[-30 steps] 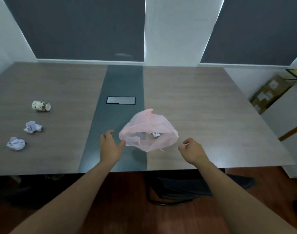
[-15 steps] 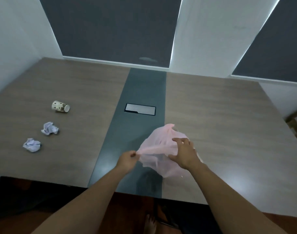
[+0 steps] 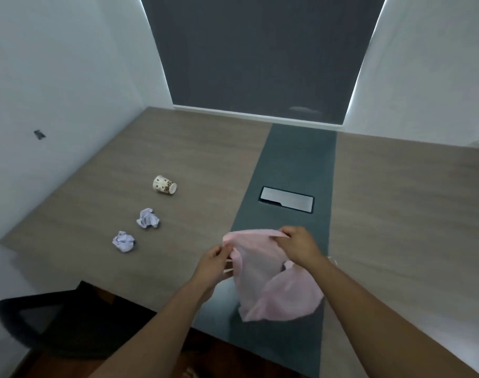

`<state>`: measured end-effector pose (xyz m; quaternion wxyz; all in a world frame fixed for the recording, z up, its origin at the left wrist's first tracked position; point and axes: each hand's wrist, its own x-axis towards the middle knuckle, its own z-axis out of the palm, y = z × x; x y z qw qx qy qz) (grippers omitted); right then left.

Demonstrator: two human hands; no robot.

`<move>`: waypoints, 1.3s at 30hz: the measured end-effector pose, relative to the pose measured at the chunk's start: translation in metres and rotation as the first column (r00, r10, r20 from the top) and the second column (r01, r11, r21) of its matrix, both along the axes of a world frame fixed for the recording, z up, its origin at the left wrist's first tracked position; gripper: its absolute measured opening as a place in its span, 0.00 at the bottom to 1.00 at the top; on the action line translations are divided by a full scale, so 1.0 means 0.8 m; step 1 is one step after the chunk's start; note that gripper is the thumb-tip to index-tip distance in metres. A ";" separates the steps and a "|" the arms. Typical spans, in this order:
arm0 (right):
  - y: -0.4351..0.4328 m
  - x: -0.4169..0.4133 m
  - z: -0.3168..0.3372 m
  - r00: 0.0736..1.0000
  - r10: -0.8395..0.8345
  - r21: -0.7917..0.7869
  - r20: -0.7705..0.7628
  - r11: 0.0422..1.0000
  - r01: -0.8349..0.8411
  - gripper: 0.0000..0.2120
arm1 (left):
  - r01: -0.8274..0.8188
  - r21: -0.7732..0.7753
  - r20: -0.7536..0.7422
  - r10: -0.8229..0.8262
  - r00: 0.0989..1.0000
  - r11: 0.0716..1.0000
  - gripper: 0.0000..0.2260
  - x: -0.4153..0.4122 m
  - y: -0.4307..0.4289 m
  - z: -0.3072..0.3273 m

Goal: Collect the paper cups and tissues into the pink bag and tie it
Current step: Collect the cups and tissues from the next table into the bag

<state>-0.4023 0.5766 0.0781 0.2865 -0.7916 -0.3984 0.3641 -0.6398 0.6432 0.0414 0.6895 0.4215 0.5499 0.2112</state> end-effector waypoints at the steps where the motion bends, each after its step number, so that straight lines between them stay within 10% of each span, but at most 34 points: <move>1: 0.015 -0.011 0.005 0.999 0.018 -0.001 -0.041 1.000 -0.018 0.12 | -0.037 -0.003 0.005 0.037 0.999 0.999 0.17 -0.012 0.012 0.003; 8: 0.112 -0.117 0.025 0.963 0.148 -0.024 -0.226 0.987 -0.157 0.17 | -0.236 0.107 -0.093 0.246 0.965 0.966 0.13 -0.125 0.111 0.021; 16: 0.227 -0.253 0.037 0.965 0.132 -0.119 -0.227 0.980 -0.162 0.31 | -0.058 0.486 -0.280 0.218 0.935 0.872 0.21 -0.304 0.247 0.042; 21: 0.268 -0.313 0.031 0.988 0.019 -0.131 -0.156 0.991 -0.040 0.31 | -0.012 0.484 -0.241 0.146 0.959 0.875 0.20 -0.378 0.290 0.028; 26: 0.291 -0.352 0.034 0.979 -0.052 -0.160 -0.195 0.987 0.021 0.39 | -0.008 0.453 -0.129 0.074 0.989 0.892 0.43 -0.402 0.295 -0.004; 31: 0.309 -0.370 0.038 0.978 -0.005 -0.174 -0.208 0.984 -0.032 0.35 | 0.174 0.348 -0.405 -0.019 0.914 0.921 0.16 -0.413 0.291 -0.042; 39: 0.331 -0.349 -0.006 0.926 -0.336 -0.219 -0.173 0.930 0.296 0.36 | -0.009 0.163 -0.381 0.072 0.922 0.987 0.17 -0.418 0.317 -0.052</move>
